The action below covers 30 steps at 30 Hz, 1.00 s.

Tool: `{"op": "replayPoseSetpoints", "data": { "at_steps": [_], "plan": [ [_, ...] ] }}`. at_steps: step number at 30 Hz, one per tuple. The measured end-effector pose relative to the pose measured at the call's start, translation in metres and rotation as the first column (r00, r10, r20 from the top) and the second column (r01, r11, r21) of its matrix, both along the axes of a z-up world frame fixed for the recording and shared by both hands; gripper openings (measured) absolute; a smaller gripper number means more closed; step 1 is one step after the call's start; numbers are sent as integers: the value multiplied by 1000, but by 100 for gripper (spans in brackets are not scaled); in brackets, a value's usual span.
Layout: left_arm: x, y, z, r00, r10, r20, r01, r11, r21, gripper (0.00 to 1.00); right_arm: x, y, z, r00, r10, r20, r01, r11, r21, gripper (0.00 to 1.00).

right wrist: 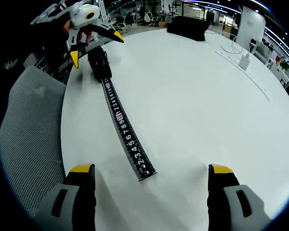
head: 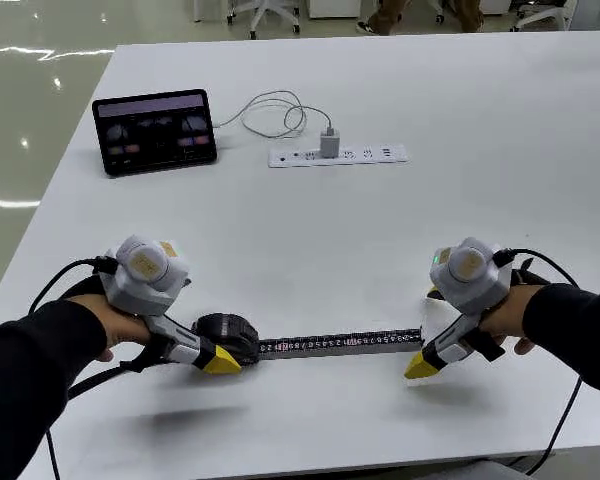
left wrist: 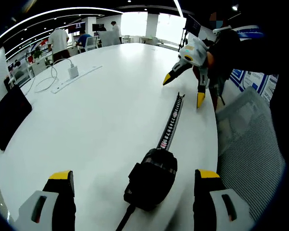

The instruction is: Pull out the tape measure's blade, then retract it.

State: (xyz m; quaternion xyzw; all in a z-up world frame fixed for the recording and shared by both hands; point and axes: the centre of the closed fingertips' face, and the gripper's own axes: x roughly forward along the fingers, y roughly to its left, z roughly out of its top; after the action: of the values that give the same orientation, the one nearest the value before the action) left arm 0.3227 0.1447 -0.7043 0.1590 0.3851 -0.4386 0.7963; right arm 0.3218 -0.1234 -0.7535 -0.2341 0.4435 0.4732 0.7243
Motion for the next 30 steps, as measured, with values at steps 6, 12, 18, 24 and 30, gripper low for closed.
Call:
{"op": "replayPoseSetpoints", "data": {
  "at_steps": [6, 12, 18, 24, 30],
  "plan": [
    [8, 7, 8, 991, 129, 40, -127, 990, -56, 100, 4, 1, 8, 996, -77, 35, 76, 996, 49, 100],
    [7, 18, 9, 977, 207, 60, -204, 978, -54, 100, 4, 1, 15, 986, -127, 105, 119, 990, 76, 100],
    [-3, 26, 16, 954, 285, 89, -276, 955, -106, 100, 2, 0, 29, 969, -191, 154, 172, 976, 131, 100],
    [-12, 35, 17, 930, 355, 94, -339, 929, -150, 100, -1, -10, 42, 942, -276, 194, 242, 953, 181, 100],
    [-18, 40, 32, 906, 403, 130, -376, 907, -190, 100, -8, -20, 55, 913, -347, 216, 299, 927, 227, 100]
  ]
}}
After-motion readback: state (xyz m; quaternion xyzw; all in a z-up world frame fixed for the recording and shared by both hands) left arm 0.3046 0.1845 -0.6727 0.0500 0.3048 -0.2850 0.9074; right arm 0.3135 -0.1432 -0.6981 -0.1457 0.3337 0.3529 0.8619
